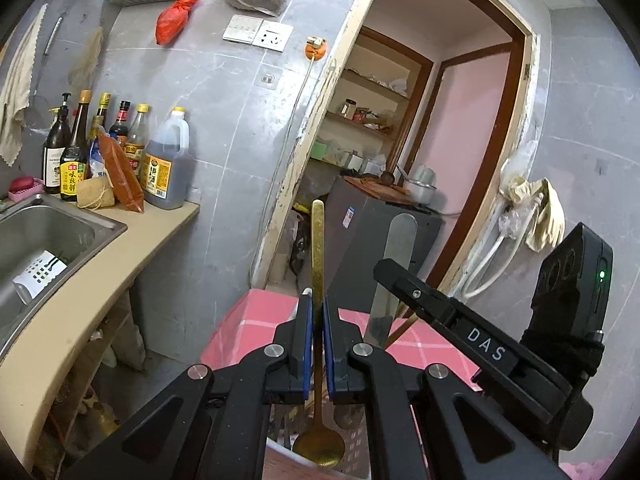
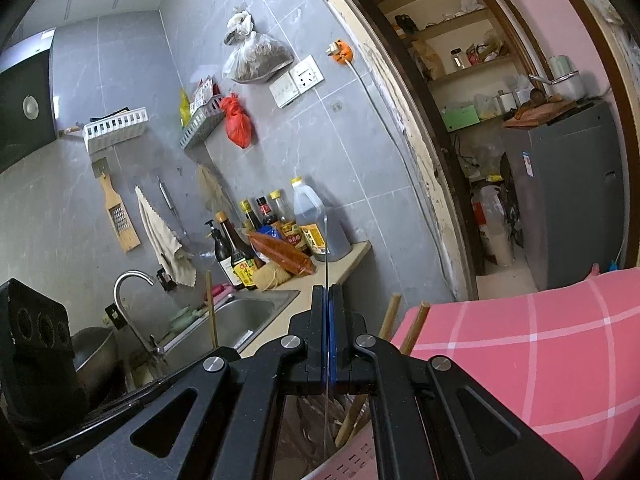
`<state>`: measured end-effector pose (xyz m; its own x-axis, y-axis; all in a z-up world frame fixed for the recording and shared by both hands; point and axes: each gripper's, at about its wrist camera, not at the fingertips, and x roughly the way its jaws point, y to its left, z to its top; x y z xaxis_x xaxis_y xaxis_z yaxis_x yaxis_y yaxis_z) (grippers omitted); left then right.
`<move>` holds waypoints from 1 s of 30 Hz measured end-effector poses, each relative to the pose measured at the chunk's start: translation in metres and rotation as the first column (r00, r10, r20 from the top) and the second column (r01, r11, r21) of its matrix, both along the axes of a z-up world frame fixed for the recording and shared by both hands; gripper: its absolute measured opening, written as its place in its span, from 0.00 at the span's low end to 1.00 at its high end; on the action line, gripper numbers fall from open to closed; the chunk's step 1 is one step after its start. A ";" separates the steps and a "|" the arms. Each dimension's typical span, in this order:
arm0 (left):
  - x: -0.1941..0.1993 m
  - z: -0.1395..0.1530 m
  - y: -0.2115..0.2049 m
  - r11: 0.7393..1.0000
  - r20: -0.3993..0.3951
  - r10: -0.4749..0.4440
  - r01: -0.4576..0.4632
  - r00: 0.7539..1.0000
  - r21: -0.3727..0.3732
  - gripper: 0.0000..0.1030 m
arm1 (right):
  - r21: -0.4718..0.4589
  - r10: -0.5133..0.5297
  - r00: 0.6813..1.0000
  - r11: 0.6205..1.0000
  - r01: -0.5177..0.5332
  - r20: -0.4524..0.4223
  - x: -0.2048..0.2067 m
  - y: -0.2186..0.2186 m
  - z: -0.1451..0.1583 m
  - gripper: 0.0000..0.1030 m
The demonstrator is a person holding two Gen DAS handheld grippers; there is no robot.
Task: Organize utensils
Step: 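Carry the gold spoon and knife to the white holder and drop them in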
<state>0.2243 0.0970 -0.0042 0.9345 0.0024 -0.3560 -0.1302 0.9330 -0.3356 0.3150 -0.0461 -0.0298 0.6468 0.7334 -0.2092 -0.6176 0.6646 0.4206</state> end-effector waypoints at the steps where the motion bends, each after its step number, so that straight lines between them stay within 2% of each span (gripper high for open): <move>1: 0.000 -0.001 0.000 1.000 -0.004 -0.003 0.003 1.000 0.003 0.05 | -0.002 0.001 1.000 1.000 -0.001 0.002 -0.001 -0.001 0.000 0.01; 16: -0.005 -0.004 0.001 1.000 -0.038 -0.010 0.010 0.999 -0.006 0.06 | -0.044 0.022 1.000 0.999 -0.022 0.013 -0.010 -0.007 0.001 0.05; 21: -0.009 -0.003 0.000 1.000 -0.039 -0.002 0.001 0.999 -0.014 0.06 | -0.024 0.013 1.000 1.000 -0.012 0.029 -0.014 -0.015 0.006 0.25; 23: -0.010 -0.002 -0.001 1.000 -0.041 0.000 0.000 0.999 -0.013 0.06 | -0.018 0.004 0.999 1.000 -0.003 0.034 -0.016 -0.020 0.009 0.26; 25: -0.010 -0.002 -0.002 1.000 -0.043 -0.002 0.001 0.999 -0.012 0.07 | -0.014 -0.009 0.999 1.000 0.009 0.038 -0.016 -0.026 0.012 0.31; 27: -0.010 -0.002 -0.001 1.000 -0.040 0.000 -0.001 0.999 -0.012 0.08 | -0.009 -0.023 0.999 1.000 0.023 0.045 -0.017 -0.032 0.016 0.40; 28: -0.011 -0.002 -0.002 1.000 -0.040 0.000 -0.001 0.999 -0.011 0.10 | -0.007 -0.022 0.999 1.000 0.022 0.048 -0.018 -0.035 0.018 0.41; 30: -0.011 -0.001 -0.003 1.000 -0.040 -0.001 0.000 0.999 -0.015 0.16 | -0.012 -0.046 0.997 0.999 0.047 0.057 -0.021 -0.042 0.022 0.57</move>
<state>0.2138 0.0942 -0.0050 0.9196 -0.0040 -0.3928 -0.1431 0.9278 -0.3444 0.2944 -0.0878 -0.0081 0.6912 0.6996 -0.1810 -0.6083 0.6985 0.3769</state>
